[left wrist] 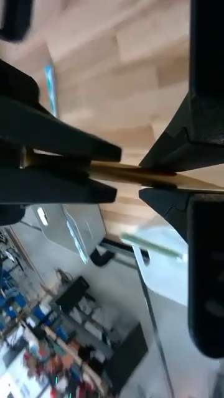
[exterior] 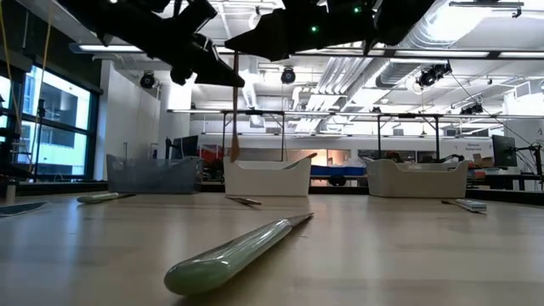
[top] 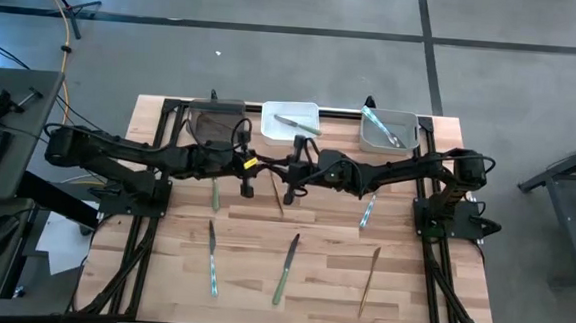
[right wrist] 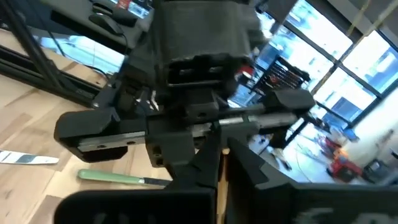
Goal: Sort silverware by color (type)
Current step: Put the gold knife into the black bin
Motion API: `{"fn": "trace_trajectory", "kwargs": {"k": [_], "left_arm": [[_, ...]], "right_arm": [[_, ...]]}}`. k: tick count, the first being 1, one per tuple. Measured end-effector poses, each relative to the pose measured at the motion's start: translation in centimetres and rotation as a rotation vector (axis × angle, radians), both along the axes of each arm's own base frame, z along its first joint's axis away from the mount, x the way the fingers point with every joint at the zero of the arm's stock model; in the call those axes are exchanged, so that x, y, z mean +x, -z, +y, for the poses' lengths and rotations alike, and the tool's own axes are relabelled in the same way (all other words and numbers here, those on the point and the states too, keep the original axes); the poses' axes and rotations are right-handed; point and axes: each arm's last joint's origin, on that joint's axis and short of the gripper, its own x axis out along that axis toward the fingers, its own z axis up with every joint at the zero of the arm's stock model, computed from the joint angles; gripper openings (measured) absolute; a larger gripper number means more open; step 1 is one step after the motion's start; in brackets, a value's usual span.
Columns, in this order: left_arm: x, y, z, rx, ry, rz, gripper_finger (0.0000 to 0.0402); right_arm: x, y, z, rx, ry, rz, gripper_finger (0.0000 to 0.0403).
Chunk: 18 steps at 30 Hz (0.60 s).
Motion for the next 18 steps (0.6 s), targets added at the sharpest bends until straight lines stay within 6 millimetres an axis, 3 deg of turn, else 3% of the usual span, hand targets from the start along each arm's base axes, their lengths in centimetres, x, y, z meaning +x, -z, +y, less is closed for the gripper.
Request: {"fn": "trace_trajectory", "kwargs": {"k": [12,18], "left_arm": [[-3.0,0.8,2.2,0.326,-0.221,0.405,0.0017],[-4.5,0.4,4.4,0.391,-0.275,0.486,0.0017]], "right_arm": [[-0.7,0.4,-0.4,0.000,0.302,0.093,0.0079],[-1.1,0.5,0.3,-0.009,0.302,0.157,0.0063]]}}
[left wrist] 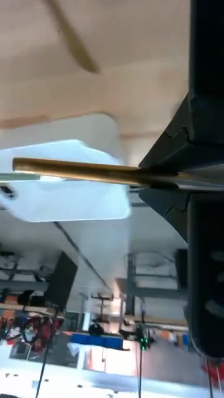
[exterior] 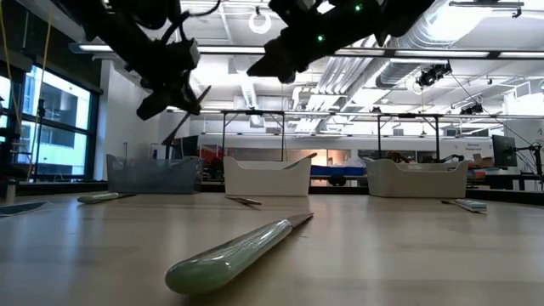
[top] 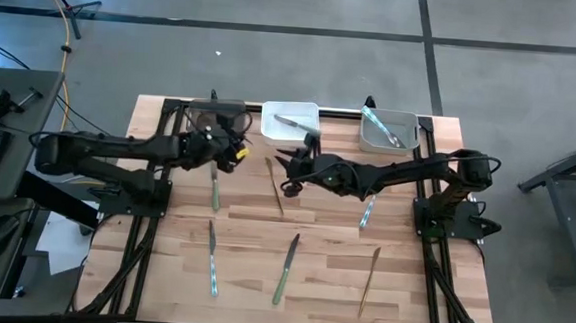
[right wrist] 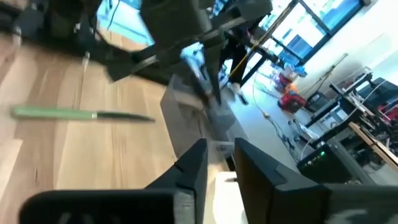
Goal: Sort silverware by color (type)
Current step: Put the gold knife into the black bin
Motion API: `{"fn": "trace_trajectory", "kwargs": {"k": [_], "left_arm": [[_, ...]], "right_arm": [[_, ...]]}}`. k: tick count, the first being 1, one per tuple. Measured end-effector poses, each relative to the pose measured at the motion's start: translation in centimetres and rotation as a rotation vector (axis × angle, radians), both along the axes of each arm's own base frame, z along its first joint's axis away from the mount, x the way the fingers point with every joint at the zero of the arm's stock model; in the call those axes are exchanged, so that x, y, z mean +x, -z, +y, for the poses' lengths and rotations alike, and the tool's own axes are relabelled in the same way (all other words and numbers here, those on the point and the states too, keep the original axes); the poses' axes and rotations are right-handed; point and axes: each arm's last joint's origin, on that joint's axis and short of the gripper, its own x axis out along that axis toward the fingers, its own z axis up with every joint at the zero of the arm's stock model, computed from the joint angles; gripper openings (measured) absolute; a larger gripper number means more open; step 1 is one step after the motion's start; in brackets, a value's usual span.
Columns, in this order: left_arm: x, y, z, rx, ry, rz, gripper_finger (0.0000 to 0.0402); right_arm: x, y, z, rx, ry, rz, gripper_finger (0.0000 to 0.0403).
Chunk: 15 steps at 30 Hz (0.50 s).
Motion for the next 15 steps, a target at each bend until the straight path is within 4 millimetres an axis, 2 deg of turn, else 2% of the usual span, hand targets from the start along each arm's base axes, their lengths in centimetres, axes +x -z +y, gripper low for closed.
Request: {"fn": "trace_trajectory", "kwargs": {"k": [7,11,15], "left_arm": [[-2.8,1.2,4.9,-0.065,-0.094,0.092,0.0017],[-4.4,1.3,7.2,-0.071,-0.151,0.118,0.0017],[-5.2,1.8,8.0,-0.143,-0.122,0.120,0.0017]], "right_arm": [[-0.1,0.1,0.2,0.000,-0.004,0.018,0.0005],[-0.1,0.1,0.2,0.000,-0.004,0.020,0.0007],[-0.1,0.1,0.2,0.000,-0.005,0.020,0.0003]]}}
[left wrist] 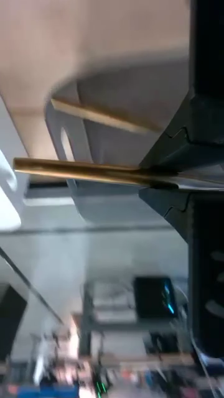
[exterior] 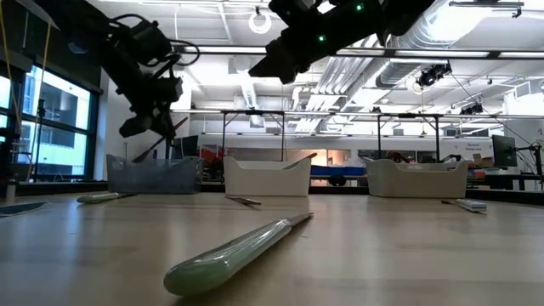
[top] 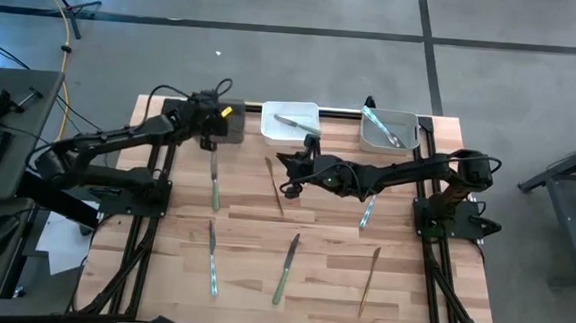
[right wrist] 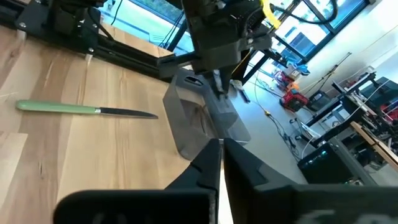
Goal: Sort silverware by color (type)
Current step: Put the gold knife into the black bin, then put the green knife into the white bin
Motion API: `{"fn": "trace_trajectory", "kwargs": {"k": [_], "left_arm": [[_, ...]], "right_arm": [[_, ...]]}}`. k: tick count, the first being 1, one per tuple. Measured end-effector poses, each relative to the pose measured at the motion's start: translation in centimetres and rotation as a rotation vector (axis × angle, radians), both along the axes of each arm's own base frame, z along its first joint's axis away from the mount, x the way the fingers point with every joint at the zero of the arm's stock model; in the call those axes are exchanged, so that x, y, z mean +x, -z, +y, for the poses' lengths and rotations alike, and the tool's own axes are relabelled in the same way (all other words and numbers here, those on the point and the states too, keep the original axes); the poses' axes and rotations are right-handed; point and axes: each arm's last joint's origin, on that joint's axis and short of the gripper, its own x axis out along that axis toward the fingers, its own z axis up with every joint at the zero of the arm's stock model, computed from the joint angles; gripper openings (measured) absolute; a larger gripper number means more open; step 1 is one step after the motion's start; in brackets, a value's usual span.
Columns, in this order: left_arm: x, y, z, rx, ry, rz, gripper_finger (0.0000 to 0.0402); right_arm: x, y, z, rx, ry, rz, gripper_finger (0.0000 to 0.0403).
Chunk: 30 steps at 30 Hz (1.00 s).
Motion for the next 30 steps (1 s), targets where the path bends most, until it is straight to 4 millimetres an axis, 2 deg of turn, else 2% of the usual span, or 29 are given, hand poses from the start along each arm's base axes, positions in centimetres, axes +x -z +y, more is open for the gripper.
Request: {"fn": "trace_trajectory", "kwargs": {"k": [13,16,20,23,30], "left_arm": [[0.5,2.8,1.6,-0.085,-0.009,0.089,0.0017],[0.5,3.2,1.7,-0.099,-0.028,0.095,0.0034],[0.5,3.4,1.8,-0.098,-0.063,0.098,0.0076],[0.6,3.3,1.8,-0.092,-0.072,0.094,0.0093],[1.0,2.8,1.1,-0.017,-0.102,0.120,0.0091]], "right_arm": [[0.0,0.0,0.0,0.003,-0.001,0.002,0.0000],[0.0,0.1,0.0,0.003,-0.001,0.012,0.0000],[0.0,0.2,0.0,0.003,-0.002,0.019,0.0000],[0.0,0.2,0.0,0.003,-0.002,0.019,0.0000],[-0.1,0.2,0.0,0.001,-0.003,0.029,0.0000]]}}
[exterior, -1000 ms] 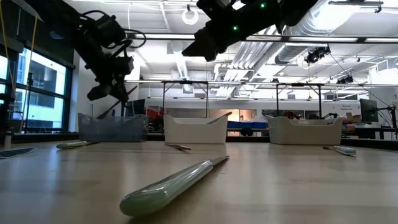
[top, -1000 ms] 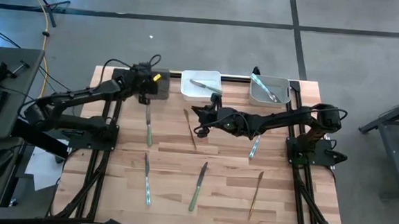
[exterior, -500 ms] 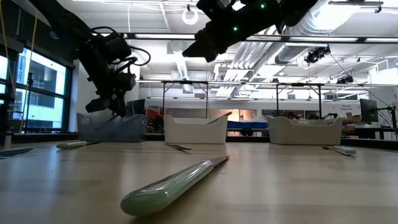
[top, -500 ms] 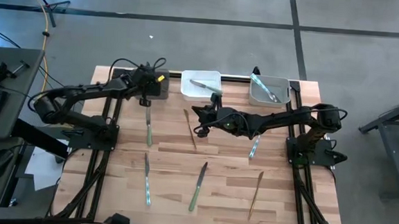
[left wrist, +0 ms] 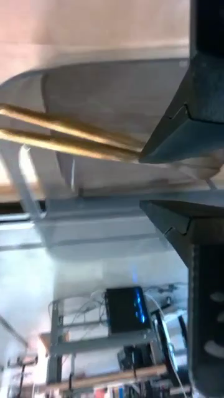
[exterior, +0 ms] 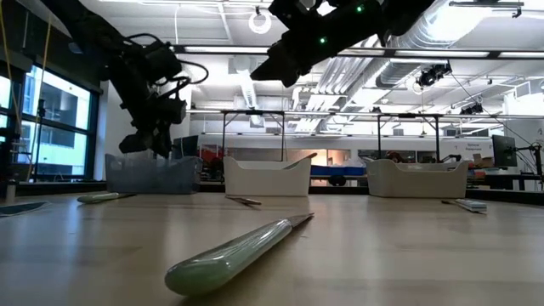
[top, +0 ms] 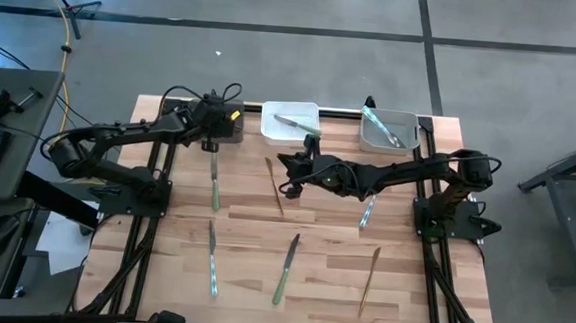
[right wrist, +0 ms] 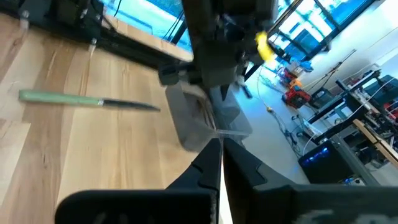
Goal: Sort silverware by color (type)
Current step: Put the green knife into the white bin
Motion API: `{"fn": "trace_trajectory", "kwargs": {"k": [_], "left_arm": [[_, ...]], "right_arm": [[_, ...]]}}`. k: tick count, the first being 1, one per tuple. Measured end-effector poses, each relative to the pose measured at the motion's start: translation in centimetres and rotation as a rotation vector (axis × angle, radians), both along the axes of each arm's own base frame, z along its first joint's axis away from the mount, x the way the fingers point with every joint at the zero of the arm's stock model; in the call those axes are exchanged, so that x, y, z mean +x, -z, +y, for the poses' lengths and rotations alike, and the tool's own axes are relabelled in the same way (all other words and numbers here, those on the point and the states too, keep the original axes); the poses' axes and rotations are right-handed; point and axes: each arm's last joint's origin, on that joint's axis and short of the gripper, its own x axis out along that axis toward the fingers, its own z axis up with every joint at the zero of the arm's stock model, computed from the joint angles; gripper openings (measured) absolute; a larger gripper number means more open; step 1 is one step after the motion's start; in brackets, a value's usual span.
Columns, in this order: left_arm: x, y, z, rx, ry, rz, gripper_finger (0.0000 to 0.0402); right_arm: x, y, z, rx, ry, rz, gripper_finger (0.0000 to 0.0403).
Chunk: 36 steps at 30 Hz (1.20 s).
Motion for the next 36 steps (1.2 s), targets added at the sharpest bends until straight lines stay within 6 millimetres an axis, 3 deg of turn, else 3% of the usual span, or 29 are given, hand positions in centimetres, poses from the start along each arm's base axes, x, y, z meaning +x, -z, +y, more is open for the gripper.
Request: {"fn": "trace_trajectory", "kwargs": {"k": [5,8,11,17,28,36], "left_arm": [[0.6,-1.4,-1.6,0.002,0.019,-0.112,0.0048],[0.9,-1.7,-3.2,-0.039,0.062,-0.127,0.0013],[1.3,-1.9,-4.8,-0.077,0.090,-0.154,0.0004],[2.6,-2.1,-8.2,-0.167,0.115,-0.258,0.0001],[4.9,-2.6,-15.3,-0.374,0.191,-0.517,0.0000],[6.2,-2.1,-18.5,-0.459,0.249,-0.606,0.0000]], "right_arm": [[-1.0,-0.5,-0.1,0.049,-0.017,-0.015,0.0000],[-2.0,1.9,-0.6,0.194,-0.117,-0.036,0.0000],[-3.3,4.8,-0.6,0.261,-0.132,-0.067,0.0000],[-5.4,7.1,0.5,0.364,-0.136,-0.095,0.0000],[-5.5,7.5,4.8,0.400,-0.139,0.180,0.0000],[-5.5,6.5,8.3,0.404,-0.164,0.357,0.0000]]}}
